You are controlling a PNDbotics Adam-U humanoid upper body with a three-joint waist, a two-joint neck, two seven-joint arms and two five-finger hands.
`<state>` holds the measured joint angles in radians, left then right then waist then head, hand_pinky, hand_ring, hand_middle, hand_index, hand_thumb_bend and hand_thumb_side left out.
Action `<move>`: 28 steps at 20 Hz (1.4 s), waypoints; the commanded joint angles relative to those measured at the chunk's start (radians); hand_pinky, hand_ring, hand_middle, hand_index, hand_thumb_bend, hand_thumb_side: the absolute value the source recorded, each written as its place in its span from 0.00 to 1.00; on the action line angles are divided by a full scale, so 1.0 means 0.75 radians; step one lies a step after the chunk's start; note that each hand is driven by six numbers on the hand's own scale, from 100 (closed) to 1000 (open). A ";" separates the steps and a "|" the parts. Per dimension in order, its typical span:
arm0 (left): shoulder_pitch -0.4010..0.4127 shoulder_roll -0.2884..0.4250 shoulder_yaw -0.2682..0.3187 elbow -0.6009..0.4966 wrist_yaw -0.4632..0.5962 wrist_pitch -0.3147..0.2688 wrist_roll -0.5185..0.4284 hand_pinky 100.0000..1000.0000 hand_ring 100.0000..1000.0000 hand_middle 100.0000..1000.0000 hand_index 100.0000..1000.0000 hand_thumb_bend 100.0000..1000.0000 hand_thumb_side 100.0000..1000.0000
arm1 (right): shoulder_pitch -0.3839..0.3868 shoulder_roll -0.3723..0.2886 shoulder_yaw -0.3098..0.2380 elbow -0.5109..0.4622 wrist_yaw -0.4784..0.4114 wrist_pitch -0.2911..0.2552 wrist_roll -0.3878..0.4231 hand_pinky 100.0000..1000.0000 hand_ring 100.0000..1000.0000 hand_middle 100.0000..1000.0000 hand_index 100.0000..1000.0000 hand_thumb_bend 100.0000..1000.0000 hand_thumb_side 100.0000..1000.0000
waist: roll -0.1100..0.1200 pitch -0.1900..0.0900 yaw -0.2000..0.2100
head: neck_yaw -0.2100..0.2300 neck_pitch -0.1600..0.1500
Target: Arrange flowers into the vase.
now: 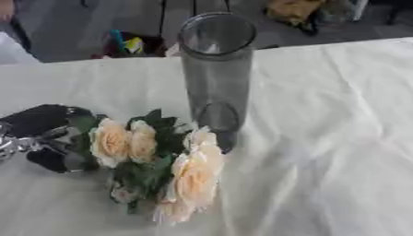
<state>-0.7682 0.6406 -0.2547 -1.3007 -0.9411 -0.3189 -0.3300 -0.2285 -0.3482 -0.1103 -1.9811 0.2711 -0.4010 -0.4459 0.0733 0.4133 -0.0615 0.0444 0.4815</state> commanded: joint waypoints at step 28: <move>-0.015 0.046 0.029 -0.054 0.210 0.011 -0.152 0.41 0.46 0.55 0.69 0.08 0.46 | -0.003 -0.010 0.000 -0.025 -0.006 0.005 0.011 0.46 0.61 0.52 0.79 0.00 0.90 | 0.017 -0.014 -0.003 | -0.002 -0.011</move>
<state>-0.7655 0.6415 -0.2514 -1.3245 -0.7871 -0.3116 -0.4415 -0.2277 -0.3477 -0.1100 -1.9811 0.2704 -0.3959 -0.4407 0.0733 0.4136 -0.0629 0.0431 0.4818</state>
